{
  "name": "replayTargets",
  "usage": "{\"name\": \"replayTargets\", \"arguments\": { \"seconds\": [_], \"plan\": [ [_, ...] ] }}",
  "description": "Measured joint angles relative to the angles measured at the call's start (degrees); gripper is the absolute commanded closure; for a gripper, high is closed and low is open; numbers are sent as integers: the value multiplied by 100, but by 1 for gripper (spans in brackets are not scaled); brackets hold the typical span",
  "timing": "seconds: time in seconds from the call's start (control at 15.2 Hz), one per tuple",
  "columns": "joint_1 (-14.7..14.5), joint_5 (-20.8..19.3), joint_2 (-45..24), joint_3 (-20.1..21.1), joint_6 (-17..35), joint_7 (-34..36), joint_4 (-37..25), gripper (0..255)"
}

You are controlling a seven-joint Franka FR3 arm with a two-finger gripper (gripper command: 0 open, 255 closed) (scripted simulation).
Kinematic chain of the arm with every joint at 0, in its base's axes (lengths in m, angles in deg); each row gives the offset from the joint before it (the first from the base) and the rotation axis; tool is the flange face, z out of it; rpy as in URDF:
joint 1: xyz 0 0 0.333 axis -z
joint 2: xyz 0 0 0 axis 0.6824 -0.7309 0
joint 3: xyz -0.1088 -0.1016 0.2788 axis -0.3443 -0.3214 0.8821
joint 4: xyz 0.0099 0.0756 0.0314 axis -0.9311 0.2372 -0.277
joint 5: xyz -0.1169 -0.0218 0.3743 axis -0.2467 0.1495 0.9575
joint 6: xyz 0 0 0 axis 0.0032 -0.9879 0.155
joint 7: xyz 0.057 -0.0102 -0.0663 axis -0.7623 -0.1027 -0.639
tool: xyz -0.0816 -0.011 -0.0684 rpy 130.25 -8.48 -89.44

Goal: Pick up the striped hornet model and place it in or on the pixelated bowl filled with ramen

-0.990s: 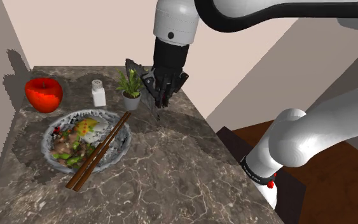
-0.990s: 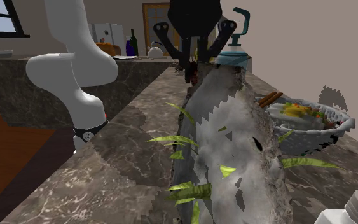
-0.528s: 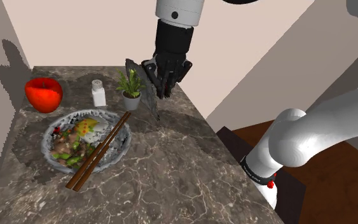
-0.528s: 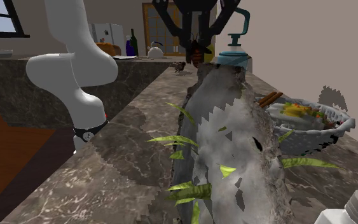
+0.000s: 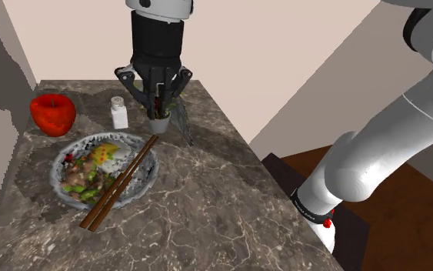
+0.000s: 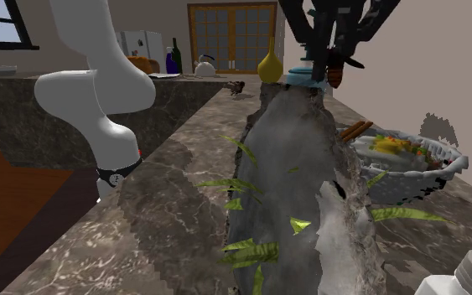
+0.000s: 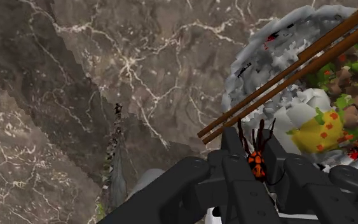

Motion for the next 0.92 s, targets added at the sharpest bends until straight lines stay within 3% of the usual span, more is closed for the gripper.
{"name": "replayTargets", "arguments": {
  "seconds": [0.2, 0.33, 0.92],
  "plan": [
    [-125, -569, -969, 329, -8, 558, -829, 255],
    [-219, -755, -1261, 405, 64, 770, -996, 255],
    [-247, -829, -1377, 414, 712, 819, -441, 255]
  ]
}}
